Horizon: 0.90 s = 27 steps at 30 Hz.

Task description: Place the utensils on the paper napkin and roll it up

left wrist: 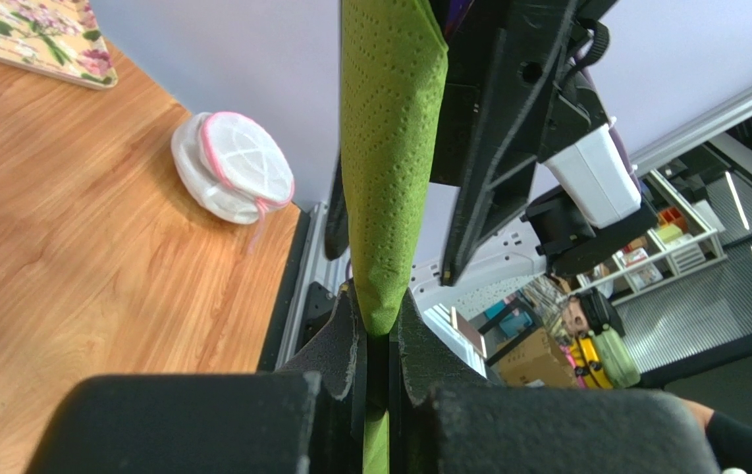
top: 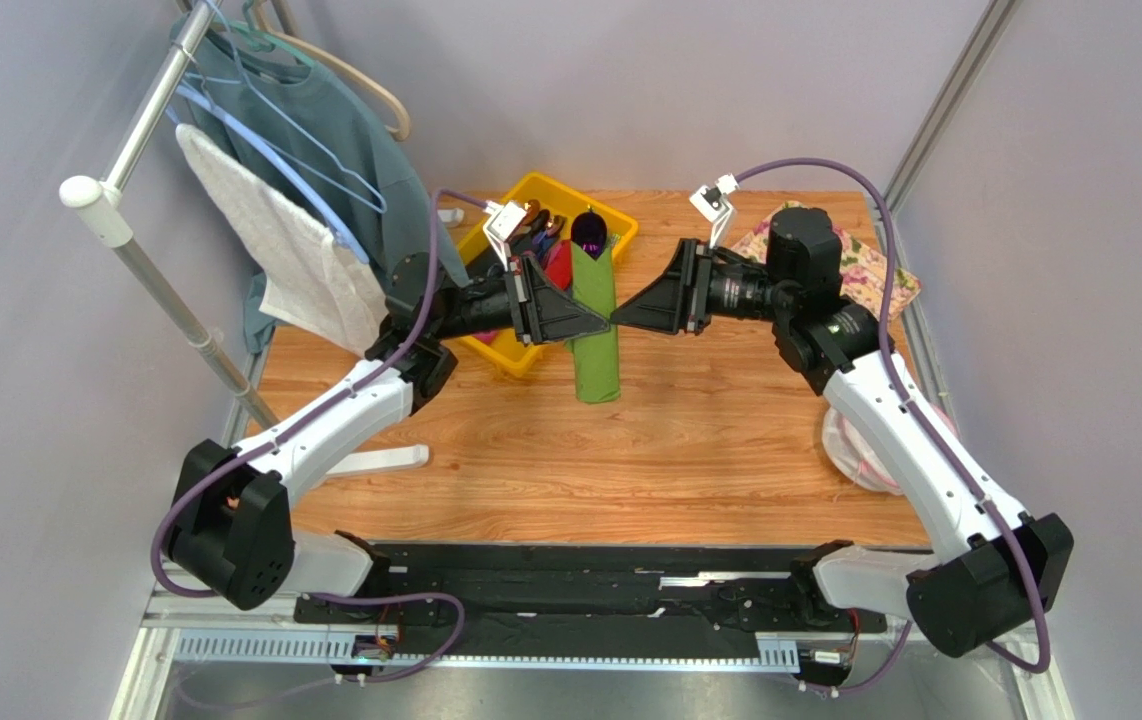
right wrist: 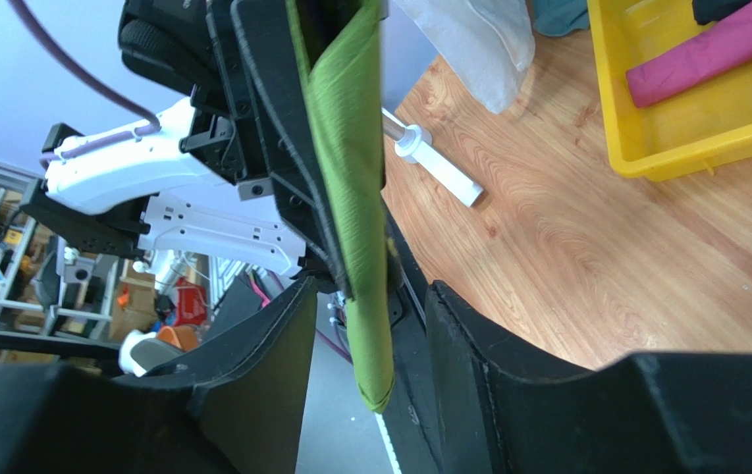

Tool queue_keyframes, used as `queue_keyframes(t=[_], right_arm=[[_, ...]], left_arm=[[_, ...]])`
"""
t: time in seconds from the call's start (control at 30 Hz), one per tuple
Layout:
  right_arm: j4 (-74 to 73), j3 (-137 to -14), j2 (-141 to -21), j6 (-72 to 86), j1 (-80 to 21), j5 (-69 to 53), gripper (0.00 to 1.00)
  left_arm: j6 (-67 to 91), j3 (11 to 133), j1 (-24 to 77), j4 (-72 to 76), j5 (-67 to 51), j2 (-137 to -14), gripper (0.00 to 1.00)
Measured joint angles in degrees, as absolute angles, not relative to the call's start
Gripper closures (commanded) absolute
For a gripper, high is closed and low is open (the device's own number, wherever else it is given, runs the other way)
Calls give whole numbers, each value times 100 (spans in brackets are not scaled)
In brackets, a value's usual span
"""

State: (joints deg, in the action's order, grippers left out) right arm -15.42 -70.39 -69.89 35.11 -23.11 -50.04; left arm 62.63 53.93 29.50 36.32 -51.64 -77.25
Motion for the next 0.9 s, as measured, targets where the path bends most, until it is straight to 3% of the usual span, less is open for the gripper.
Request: queue_keyframes(t=[0.43,0.53,0.63,0.67,0.7,0.9], right_arm=[[-1035,-7039,-7118,4058,-2357,-5004,64],[-998,-6993,-7116,4073,-2412,-5004,70],[-998,-6914,-7116,4082,-2471,-5002,85],[-991,-6904,-7118,4101,-2488,-5004,96],[-987,-6904,-7118,4110,-2493,-5009,100],[-937,-6904,-7116,4110,-2497,-5004,100]], left_arm=[[6252,5391,3142,3673,-5203,-7723,100],[6257,5391,3144,3673,-5203,-7723,100],[6254,5391,3148,3671,-5214,-7723,100],[6252,5391,3151,3653,-5221,-7723,100],[6252,5391,3155,3649,-5218,-7725,100],[6252,5391,3155,3662,-5218,-7725,99]])
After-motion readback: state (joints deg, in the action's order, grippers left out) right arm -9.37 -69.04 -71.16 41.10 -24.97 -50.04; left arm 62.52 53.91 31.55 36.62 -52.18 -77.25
